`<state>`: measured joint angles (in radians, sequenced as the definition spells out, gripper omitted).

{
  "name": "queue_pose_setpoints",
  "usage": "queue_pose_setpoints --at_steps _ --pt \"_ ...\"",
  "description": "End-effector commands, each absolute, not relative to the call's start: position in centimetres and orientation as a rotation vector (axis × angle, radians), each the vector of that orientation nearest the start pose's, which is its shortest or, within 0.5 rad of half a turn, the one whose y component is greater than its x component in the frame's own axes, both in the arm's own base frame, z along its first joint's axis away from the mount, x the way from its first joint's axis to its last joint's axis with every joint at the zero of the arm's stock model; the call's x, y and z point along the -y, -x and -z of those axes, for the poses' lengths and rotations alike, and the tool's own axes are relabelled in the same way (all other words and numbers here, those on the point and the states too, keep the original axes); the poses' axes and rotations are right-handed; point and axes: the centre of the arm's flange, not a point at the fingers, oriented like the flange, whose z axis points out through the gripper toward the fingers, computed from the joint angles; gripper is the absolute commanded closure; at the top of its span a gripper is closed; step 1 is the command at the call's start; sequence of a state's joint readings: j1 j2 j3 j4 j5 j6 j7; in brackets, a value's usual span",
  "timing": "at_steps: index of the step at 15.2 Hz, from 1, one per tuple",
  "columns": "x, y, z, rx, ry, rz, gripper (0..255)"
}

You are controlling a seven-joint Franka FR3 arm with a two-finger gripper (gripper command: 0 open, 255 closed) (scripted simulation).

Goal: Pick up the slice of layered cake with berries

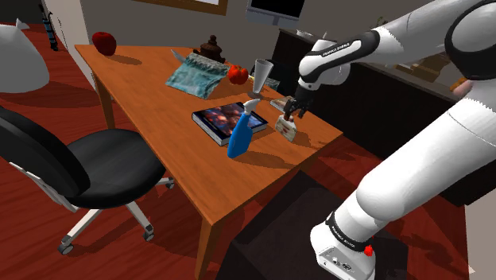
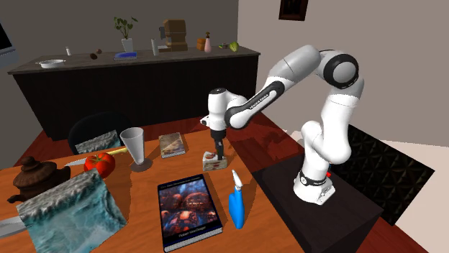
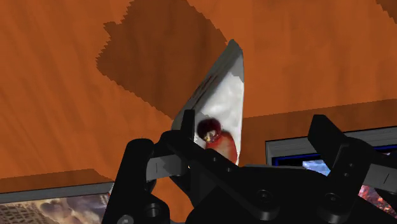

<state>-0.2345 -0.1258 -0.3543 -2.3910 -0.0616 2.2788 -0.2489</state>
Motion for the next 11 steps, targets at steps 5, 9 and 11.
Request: queue_pose_setpoints --at_steps 5,9,11 --pt "29.4 -39.9 -32.8 -0.523 3.105 0.011 0" --pt "29.4 -39.9 -30.7 -0.523 3.105 0.011 0" --pt "29.4 -39.9 -30.4 -0.523 3.105 0.011 0"
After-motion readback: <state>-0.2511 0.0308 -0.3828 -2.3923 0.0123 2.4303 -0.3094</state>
